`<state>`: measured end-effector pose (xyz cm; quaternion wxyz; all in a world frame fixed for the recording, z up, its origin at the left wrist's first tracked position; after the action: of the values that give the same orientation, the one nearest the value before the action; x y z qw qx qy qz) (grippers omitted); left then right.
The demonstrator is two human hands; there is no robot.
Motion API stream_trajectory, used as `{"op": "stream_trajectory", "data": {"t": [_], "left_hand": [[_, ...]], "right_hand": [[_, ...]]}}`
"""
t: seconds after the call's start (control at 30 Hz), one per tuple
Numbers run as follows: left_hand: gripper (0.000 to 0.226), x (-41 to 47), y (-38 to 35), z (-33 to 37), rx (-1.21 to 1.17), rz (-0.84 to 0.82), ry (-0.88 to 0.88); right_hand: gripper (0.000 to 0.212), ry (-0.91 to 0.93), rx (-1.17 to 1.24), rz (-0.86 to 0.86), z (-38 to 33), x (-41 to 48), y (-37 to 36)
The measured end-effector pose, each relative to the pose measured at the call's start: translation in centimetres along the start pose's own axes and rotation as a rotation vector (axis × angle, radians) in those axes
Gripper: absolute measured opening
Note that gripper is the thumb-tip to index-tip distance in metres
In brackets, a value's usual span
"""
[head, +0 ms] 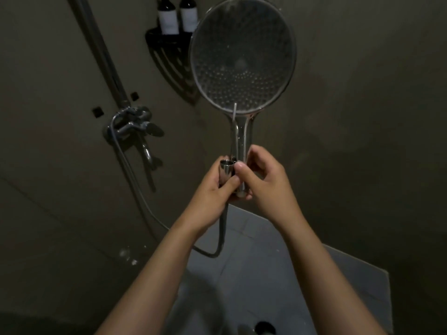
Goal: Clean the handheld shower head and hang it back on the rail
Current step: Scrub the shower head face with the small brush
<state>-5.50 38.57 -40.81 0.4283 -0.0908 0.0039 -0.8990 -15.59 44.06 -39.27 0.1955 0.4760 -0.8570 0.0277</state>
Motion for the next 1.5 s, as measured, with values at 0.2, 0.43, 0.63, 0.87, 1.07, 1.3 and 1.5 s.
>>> {"op": "stream_trajectory", "data": {"t": [0.2, 0.43, 0.63, 0.87, 1.07, 1.3, 1.5], "left_hand": [[0.019, 5.5, 2.7, 0.1, -0.084, 0.089, -0.019], [0.016, 16.5, 5.4, 0.5, -0.021, 0.204, -0.127], [0.016, 26.8, 7.5, 1.3, 0.05, 0.291, -0.194], [0.023, 35.9, 9.0, 3.5, 0.06, 0.367, -0.254], [0.017, 42.4, 9.8, 5.6, 0.065, 0.406, -0.282], [0.015, 46.7, 10.3, 6.9, 0.008, 0.439, -0.257], [0.018, 46.9, 10.4, 6.0, 0.043, 0.435, -0.23]], "right_hand": [[0.021, -0.012, 0.106, -0.073, 1.1, 6.7, -2.5], [0.026, 0.034, 0.161, -0.156, 4.3, 19.2, -4.7], [0.024, 0.078, 0.21, -0.224, 5.9, 30.6, -5.7], [0.026, 0.139, 0.261, -0.258, 6.0, 40.5, -6.9], [0.023, 0.217, 0.149, -0.208, 5.8, 47.5, -7.6], [0.045, 0.215, -0.198, 0.257, 8.8, 54.7, -3.7], [0.049, -0.045, -0.083, 0.112, 11.6, 57.4, -4.7]]}}
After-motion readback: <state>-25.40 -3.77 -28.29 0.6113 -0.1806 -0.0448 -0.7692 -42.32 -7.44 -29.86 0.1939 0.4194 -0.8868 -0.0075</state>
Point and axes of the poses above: each hand's wrist, its own x-axis towards the middle knuckle, its own y-axis out of the back of the hand, z = x × y, the point moved 3 cm from there along x, towards the middle knuckle, and after that the axes turned 6 degrees about z, right-handed, at the moved point
